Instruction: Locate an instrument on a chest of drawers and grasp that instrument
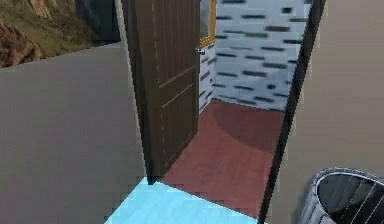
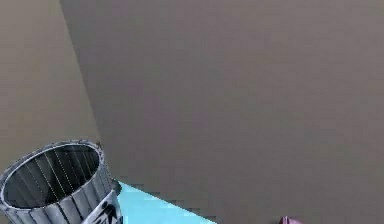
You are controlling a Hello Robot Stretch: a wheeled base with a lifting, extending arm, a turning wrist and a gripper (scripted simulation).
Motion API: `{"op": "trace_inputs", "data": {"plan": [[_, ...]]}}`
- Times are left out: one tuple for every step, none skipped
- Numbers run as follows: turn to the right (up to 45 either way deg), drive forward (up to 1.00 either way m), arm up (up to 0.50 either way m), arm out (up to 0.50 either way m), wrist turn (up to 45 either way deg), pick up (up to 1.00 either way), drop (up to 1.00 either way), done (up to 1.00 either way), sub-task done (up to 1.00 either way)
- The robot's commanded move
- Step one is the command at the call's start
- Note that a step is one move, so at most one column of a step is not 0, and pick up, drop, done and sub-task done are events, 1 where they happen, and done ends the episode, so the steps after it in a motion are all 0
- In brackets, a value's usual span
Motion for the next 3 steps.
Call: {"op": "trace_inputs", "data": {"plan": [[0.0, 1.0, 0.0, 0.0, 0.0, 0.0, 0.0, 0.0, 0.0], [9.0, 0.0, 0.0, 0.0, 0.0, 0.0, 0.0, 0.0, 0.0], [0.0, 0.1, 0.0, 0.0, 0.0, 0.0, 0.0, 0.0, 0.0]]}}
